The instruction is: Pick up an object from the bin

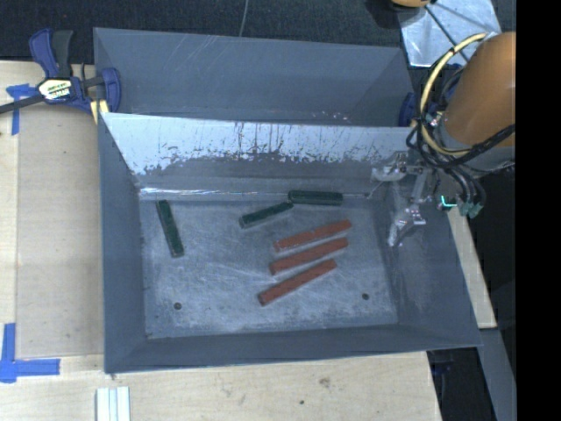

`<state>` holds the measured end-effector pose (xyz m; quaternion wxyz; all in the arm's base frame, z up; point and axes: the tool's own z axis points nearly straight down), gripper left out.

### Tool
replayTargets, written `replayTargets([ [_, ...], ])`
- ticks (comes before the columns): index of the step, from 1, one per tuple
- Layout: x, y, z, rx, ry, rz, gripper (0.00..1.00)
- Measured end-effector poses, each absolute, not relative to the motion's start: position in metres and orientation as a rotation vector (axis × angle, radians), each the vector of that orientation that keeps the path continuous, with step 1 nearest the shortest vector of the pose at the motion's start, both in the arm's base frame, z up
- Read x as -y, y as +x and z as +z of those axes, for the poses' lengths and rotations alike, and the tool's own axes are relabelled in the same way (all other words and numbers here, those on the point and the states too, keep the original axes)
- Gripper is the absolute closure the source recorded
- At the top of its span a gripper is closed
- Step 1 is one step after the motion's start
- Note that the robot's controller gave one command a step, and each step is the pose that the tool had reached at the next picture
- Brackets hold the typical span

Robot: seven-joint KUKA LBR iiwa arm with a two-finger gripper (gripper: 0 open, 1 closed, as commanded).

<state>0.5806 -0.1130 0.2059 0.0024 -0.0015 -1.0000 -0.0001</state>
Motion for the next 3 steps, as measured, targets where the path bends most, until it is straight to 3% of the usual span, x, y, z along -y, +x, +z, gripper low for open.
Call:
replayTargets([
  [1,0.113,0.582,0.211,3.145,-0.001,0.002,0.00],
  [2,0.105,0.585,0.196,3.149,0.085,0.005,0.00],
  [3,0.085,0.589,0.136,3.125,0.396,0.003,0.00],
])
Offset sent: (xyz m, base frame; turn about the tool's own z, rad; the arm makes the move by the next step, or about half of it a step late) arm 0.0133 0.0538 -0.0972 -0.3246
